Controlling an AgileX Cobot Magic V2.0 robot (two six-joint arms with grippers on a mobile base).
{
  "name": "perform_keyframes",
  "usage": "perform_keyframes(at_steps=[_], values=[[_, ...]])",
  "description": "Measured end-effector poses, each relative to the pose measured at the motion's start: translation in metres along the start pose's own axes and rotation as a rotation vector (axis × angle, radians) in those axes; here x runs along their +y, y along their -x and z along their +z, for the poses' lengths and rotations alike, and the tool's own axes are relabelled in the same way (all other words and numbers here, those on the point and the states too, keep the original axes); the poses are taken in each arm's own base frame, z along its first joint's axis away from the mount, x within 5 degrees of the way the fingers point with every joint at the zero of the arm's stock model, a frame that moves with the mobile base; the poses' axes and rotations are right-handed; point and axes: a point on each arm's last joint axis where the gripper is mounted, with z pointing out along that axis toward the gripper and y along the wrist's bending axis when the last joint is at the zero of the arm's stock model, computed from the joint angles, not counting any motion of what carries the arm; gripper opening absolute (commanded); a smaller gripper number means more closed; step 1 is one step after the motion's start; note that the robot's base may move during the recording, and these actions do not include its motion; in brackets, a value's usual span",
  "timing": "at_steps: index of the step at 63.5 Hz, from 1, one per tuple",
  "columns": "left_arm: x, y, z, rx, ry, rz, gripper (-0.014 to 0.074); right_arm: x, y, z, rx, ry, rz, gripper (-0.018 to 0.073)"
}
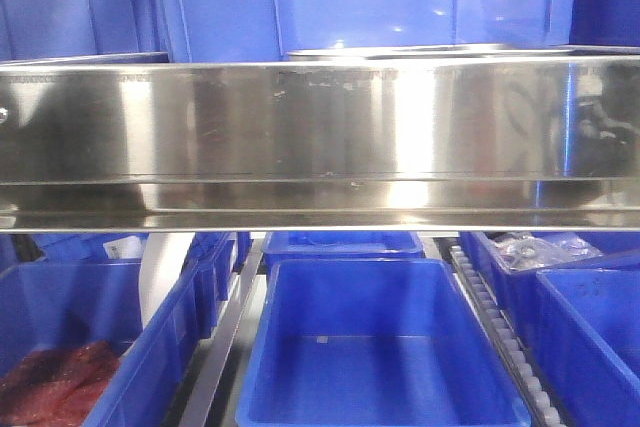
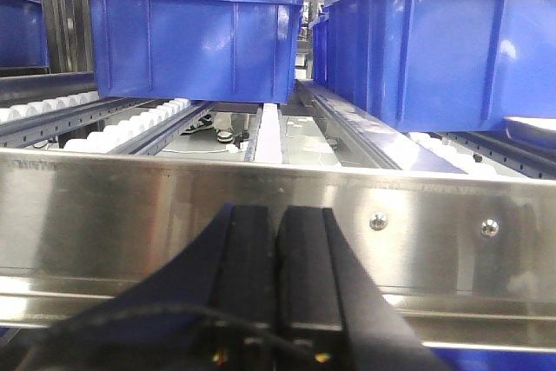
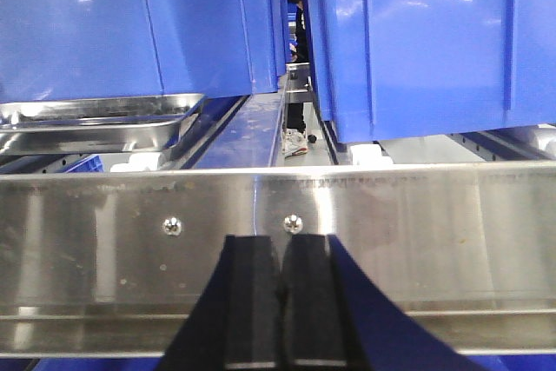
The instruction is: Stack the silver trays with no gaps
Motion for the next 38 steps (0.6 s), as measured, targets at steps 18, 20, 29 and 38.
perform_keyframes(at_steps=[18, 20, 29, 38], values=[[0.0, 0.0, 0.0, 0.0, 0.0, 0.0, -0.0048, 0.0, 0.0, 0.0, 0.0, 0.0, 0.0, 0.0013], [0.0, 0.0, 0.0, 0.0, 0.0, 0.0, -0.0048, 0.0, 0.0, 0.0, 0.0, 0.0, 0.0, 0.0013], [0.0, 0.0, 0.0, 0.0, 0.0, 0.0, -0.0048, 0.0, 0.0005, 0.0, -0.005, 0.0, 0.0, 0.0013], [0.0, 0.0, 0.0, 0.0, 0.0, -0.002, -0.0048, 0.0002, 0.0028, 0.0, -0.031, 0.002, 0.0, 0.0013]])
